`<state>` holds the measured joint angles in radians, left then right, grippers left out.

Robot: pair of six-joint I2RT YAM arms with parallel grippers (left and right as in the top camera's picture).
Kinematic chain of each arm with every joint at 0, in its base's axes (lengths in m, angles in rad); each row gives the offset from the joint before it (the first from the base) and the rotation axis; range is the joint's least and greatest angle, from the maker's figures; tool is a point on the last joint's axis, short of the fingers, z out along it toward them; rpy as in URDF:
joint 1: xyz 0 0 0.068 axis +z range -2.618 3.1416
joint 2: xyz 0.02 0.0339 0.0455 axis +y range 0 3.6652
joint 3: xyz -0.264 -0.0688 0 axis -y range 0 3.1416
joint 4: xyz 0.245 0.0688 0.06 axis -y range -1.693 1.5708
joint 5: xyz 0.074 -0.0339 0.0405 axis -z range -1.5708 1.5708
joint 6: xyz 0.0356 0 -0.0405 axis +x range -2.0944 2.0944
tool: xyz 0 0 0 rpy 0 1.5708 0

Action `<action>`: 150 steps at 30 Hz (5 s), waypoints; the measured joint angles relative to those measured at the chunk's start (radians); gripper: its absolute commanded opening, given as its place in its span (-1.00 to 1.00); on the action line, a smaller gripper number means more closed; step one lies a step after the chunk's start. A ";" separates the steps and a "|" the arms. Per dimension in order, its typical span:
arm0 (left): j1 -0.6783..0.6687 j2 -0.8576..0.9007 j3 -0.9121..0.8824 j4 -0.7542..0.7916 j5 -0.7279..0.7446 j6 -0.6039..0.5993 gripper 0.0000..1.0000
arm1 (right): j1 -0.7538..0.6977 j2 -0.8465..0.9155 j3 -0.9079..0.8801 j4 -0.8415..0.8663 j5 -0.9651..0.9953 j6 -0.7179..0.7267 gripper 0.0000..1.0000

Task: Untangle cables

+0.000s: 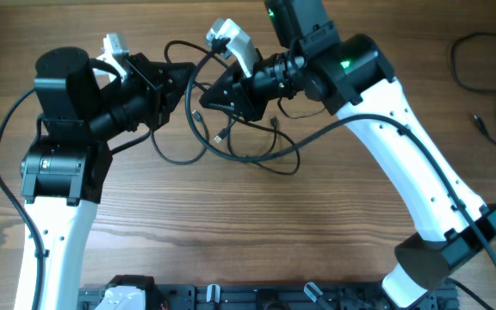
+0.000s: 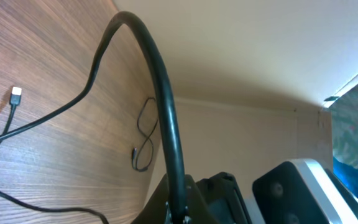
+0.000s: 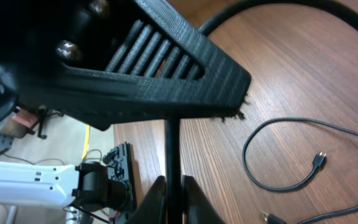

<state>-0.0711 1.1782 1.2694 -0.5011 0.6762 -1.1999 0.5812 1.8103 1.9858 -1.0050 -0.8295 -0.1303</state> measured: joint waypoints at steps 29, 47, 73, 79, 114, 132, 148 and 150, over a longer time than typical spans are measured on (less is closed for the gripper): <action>-0.121 0.116 0.000 -0.170 -0.242 0.391 1.00 | -1.017 -0.125 0.000 0.075 0.325 0.442 -0.91; -0.257 0.134 0.000 -0.171 -0.381 0.416 1.00 | -1.281 0.219 0.000 0.014 0.806 0.666 0.99; -0.246 0.134 0.000 -0.261 -0.656 0.642 1.00 | -0.965 -0.062 0.000 -0.178 0.252 0.239 0.99; -0.108 0.134 0.000 -0.403 -0.784 0.602 1.00 | -0.653 -0.050 0.000 -0.113 0.294 0.180 0.98; 0.150 0.134 0.000 -0.592 -0.810 0.551 1.00 | -0.033 0.722 0.000 0.681 0.359 -0.018 0.49; 0.150 0.134 0.000 -0.591 -0.810 0.551 1.00 | -0.095 0.509 -0.016 0.415 0.598 0.218 -0.91; 0.150 0.134 0.000 -0.537 -0.740 0.551 1.00 | -0.796 -0.071 -0.003 0.081 0.654 0.314 -0.91; 0.150 0.134 0.000 -0.524 -0.712 0.550 1.00 | -0.898 -0.071 -0.003 0.048 0.650 0.323 -0.91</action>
<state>0.0788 1.3121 1.2694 -1.0248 -0.0357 -0.6495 -0.3172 1.7393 1.9823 -0.9565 -0.1791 0.1932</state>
